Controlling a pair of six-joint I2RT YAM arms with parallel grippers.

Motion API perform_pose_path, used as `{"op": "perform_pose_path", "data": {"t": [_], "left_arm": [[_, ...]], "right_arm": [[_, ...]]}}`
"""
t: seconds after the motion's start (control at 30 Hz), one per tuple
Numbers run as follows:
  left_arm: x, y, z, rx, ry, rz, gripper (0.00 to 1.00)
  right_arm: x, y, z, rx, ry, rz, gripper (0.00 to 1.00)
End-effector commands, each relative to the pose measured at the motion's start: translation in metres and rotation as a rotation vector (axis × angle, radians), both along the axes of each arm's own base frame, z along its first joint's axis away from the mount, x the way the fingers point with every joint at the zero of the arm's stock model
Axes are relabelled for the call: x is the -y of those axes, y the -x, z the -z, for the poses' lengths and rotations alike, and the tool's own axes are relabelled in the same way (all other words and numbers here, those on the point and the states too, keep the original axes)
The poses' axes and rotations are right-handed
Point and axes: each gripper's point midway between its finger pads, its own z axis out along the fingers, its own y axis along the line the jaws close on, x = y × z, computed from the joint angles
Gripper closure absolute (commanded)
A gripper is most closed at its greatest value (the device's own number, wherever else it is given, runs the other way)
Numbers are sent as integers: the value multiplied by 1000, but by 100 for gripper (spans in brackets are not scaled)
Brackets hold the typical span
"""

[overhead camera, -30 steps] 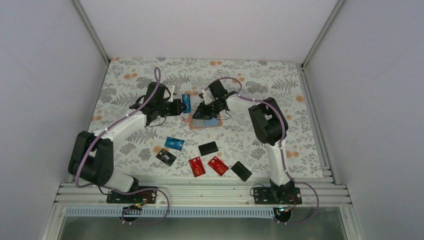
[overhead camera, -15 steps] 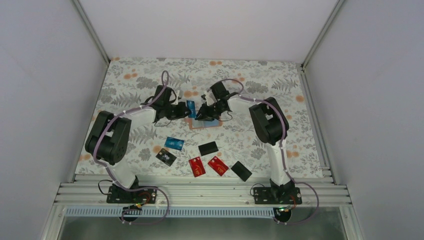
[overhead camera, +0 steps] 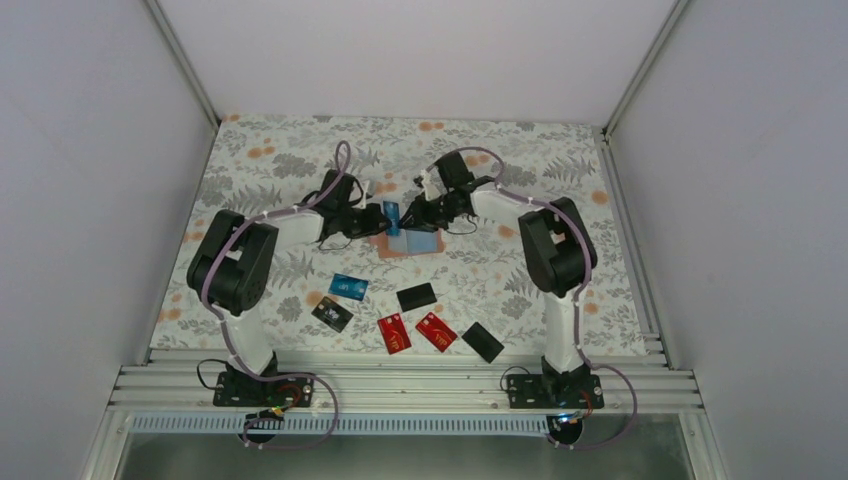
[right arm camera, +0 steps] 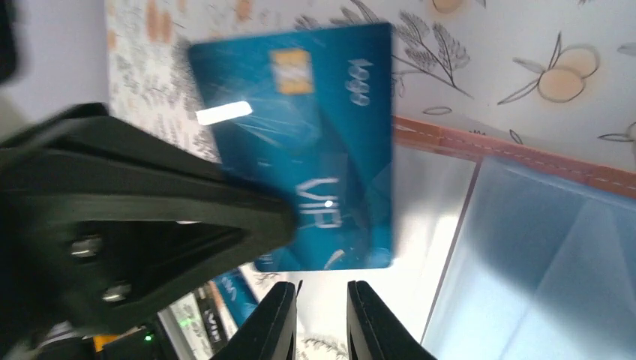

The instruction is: Put the credit cards into the card holder

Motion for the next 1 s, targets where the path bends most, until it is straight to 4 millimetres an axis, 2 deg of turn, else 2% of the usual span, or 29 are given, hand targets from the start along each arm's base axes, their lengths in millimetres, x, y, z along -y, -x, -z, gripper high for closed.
{"op": "perform_pose_path", "data": {"t": [0.0, 0.2, 0.4, 0.53, 0.73, 0.97], "left_arm": [[19, -11, -10, 51, 41, 51, 98], [27, -12, -6, 47, 69, 68, 98], [33, -3, -8, 41, 115, 96, 98], [34, 2, -8, 10, 136, 90, 98], [34, 7, 3, -55, 146, 65, 98], [35, 13, 9, -115, 184, 38, 98]], "right_arm": [[21, -3, -29, 33, -43, 15, 80], [53, -6, -21, 31, -18, 68, 79], [77, -7, -7, 14, -1, 112, 80], [83, -8, 3, 8, 18, 129, 80], [87, -3, 21, -20, 34, 142, 80], [90, 4, 30, -45, 46, 152, 80]]}}
